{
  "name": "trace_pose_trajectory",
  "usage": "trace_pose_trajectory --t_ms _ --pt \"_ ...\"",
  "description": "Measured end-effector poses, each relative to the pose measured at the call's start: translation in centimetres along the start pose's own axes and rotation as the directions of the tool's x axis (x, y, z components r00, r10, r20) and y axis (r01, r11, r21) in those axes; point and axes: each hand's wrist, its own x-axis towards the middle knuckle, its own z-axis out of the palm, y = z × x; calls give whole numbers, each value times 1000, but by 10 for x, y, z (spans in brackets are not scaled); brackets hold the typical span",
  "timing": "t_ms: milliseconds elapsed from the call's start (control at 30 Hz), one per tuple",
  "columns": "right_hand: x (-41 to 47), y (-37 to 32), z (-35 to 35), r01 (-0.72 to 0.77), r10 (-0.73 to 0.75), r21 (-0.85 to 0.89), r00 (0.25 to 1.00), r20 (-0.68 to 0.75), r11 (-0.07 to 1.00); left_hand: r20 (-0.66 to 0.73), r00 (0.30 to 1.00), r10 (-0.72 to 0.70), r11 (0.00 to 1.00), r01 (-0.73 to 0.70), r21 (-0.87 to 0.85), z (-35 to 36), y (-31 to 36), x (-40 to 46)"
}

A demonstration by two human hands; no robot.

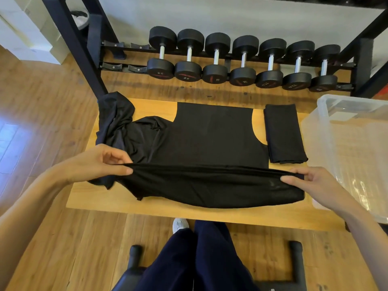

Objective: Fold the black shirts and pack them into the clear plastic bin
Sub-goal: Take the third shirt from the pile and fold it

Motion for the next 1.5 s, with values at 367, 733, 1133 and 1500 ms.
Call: trace_pose_trajectory --t_ms 367,733,1133,1500 --pt "101 -8 -42 0 4 51 998 -68 999 -135 990 38 998 -45 -51 -43 21 96" --pt "216 5 -56 -40 28 -101 993 -116 994 -220 958 -184 978 157 -136 -67 10 215" --pt "287 33 -32 -17 -204 -538 915 -347 843 -484 845 -230 973 188 -134 -55 -26 280" --pt "290 43 -13 -113 -302 -738 863 -405 665 -733 662 -158 941 326 92 -31 -29 288"
